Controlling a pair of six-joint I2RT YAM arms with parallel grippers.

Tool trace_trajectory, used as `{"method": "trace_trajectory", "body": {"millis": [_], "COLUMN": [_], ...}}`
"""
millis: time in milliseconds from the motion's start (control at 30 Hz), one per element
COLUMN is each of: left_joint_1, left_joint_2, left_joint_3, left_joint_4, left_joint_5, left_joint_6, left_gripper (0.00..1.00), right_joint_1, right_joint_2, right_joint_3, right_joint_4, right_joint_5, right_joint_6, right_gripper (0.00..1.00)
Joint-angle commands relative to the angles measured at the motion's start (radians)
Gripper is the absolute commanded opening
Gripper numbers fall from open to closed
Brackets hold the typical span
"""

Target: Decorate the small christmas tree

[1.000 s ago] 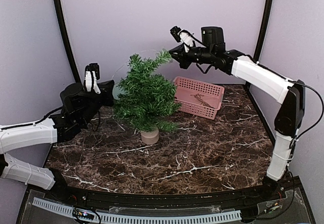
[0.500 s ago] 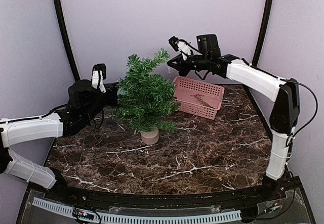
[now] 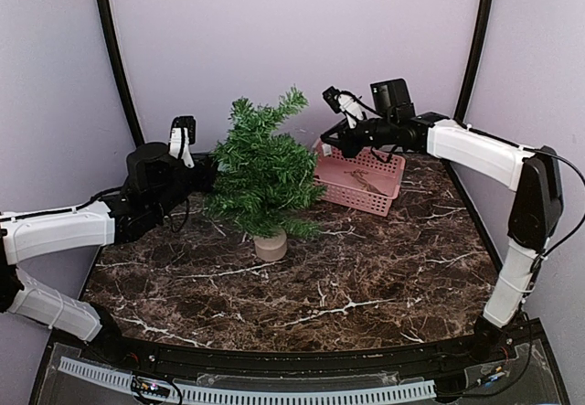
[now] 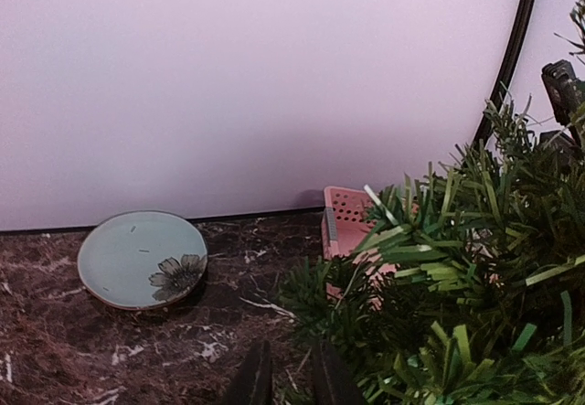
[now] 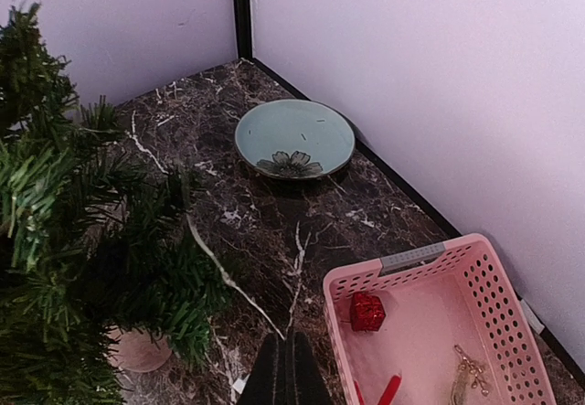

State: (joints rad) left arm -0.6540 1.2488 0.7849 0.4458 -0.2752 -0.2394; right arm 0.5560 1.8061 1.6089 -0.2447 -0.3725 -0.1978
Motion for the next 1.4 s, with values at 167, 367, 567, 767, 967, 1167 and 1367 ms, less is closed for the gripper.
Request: {"method": "trace_trajectory", "body": {"millis": [167,367,567,767,967,1167,1367], "left_joint_1": [0.006,0.006,0.006,0.006,0.006,0.006,0.005], "left_joint_2": [-0.072,-0.113,-0.117,-0.114,-0.111,-0.108,-0.111], "left_joint_3": [-0.003,-0.016,-0.022,-0.021,-0.017,-0.016,-0.018], "left_joint_4": [-0.035,-0.046,-0.050,-0.049,-0.050,-0.052,-0.052], "left_joint_5": [0.011,-0.012,-0.017,-0.013,0.002,0.005,0.007], "left_joint_6": [-0.004,0.006,0.008,0.005,-0.003,-0.008,-0.013], "left_gripper": [0.33,0.35,0.38,0.39,0.39,0.39,0.39], "right_joint_1": [-0.001,0.001,0.008,0.020,0.050,0.102,0.116], "right_joint_2": [-0.067,-0.130,-0.246,-0.271,-0.278,-0.286,-0.279], "right_joint_3": [-0.045,-0.109,-0.188,-0.228,-0.289,-0.326,-0.342], "right_joint_4": [-0.013,-0.055,-0.060,-0.076,-0.069,-0.039,-0.011], "right_joint_5": [-0.089,-0.073,-0.109,-0.133,-0.133,-0.162,-0.189], "right_joint_6": [0.069,0.086,0.160,0.226,0.300,0.360,0.432], "right_gripper": [0.00,0.00,0.00,0.00,0.00,0.00,0.00]}}
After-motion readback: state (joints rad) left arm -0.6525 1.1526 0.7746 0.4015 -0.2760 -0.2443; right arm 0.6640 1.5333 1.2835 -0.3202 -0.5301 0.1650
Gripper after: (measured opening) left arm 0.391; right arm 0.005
